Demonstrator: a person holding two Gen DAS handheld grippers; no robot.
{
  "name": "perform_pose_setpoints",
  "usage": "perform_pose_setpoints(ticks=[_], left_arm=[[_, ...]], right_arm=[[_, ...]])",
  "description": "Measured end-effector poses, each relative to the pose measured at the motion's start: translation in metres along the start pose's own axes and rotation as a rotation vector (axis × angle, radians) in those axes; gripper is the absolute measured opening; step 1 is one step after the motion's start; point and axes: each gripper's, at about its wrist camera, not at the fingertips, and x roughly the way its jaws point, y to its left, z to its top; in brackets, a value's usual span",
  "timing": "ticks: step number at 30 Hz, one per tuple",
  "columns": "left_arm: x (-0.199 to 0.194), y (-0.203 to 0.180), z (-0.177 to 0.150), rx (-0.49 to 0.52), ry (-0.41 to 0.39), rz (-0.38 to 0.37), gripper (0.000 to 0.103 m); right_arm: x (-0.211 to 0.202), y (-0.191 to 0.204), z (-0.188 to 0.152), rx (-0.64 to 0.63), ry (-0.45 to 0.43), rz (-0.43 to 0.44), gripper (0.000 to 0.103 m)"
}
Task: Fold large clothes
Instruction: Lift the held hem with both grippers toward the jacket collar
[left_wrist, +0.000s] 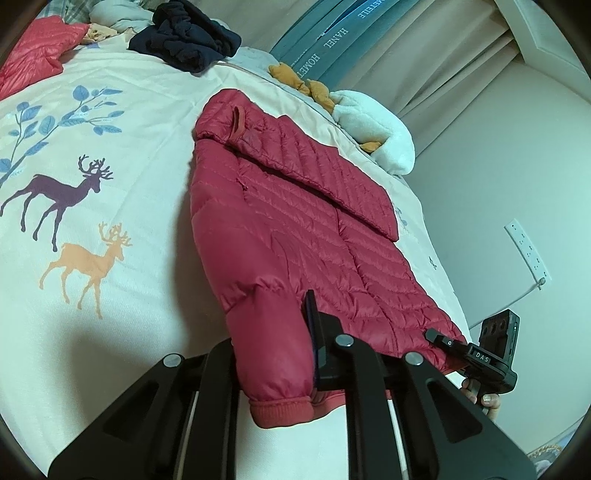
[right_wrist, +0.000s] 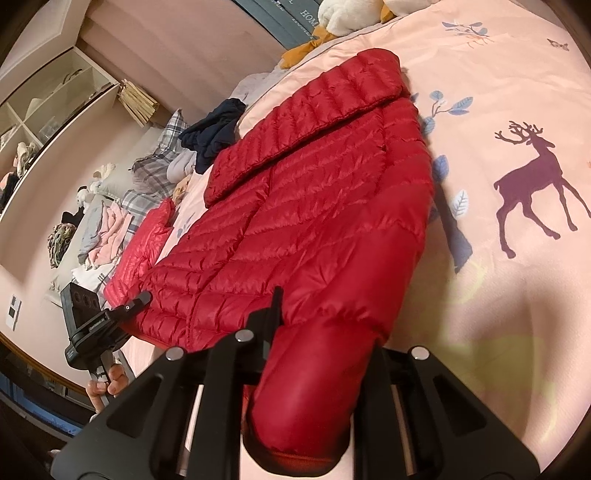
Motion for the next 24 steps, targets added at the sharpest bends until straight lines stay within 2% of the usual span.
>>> perform_pose_setpoints(ticks=[24], left_arm=[[-0.015, -0.020, 0.006, 0.055, -0.034, -0.007, 0.013]], right_arm=[[-0.024, 0.008, 0.012, -0.060, -0.039, 0.078, 0.014]])
